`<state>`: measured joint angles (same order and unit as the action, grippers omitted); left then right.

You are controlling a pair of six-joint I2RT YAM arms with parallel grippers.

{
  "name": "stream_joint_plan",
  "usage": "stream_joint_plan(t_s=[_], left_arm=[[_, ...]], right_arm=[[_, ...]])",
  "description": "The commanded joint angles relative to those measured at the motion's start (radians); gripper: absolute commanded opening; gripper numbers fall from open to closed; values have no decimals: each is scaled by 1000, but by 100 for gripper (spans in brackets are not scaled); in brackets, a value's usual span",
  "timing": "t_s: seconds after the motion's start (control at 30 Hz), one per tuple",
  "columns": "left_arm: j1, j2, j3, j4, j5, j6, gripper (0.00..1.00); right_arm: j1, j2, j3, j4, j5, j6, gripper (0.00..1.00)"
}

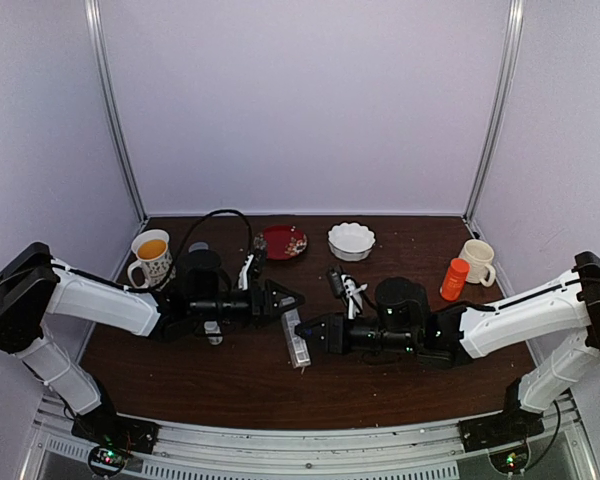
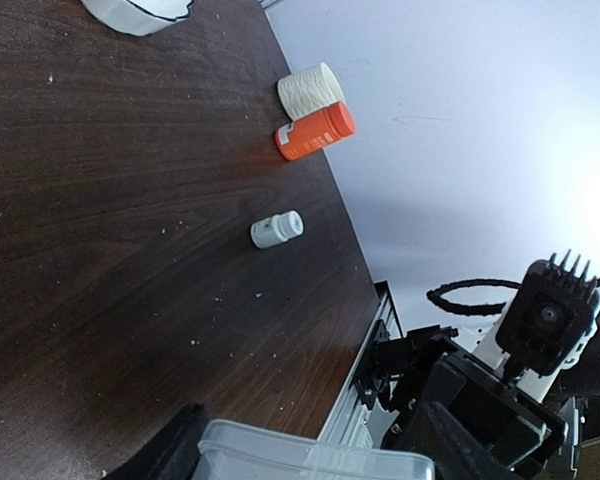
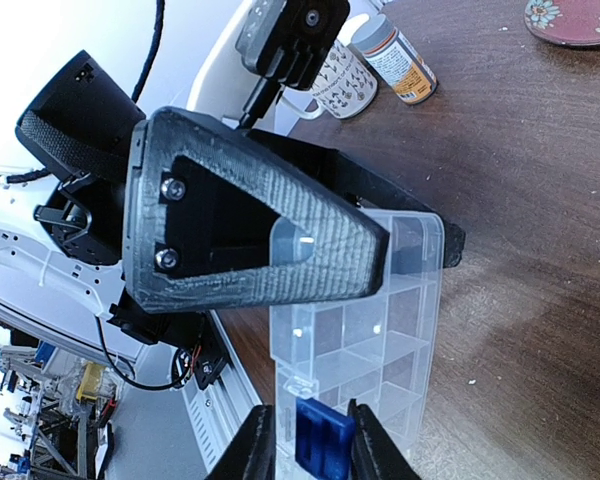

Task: Sort the pills into containers
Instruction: Open the pill container at the center of the board.

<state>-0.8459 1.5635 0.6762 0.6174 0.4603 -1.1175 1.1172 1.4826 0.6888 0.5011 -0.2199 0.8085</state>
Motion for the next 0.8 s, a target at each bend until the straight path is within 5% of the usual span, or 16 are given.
stream_joint_plan(t_s=[0.0, 0.57, 0.77], left_arm=[[1, 11, 15, 9, -3, 15, 52], [2, 18, 22, -5, -7, 22, 52], [2, 19, 19, -3, -6, 22, 52]], right_arm=[[1, -24, 2, 11, 8, -17, 27], [1, -31, -9, 15, 8, -15, 17], [1, -31, -11, 12, 10, -16, 6]])
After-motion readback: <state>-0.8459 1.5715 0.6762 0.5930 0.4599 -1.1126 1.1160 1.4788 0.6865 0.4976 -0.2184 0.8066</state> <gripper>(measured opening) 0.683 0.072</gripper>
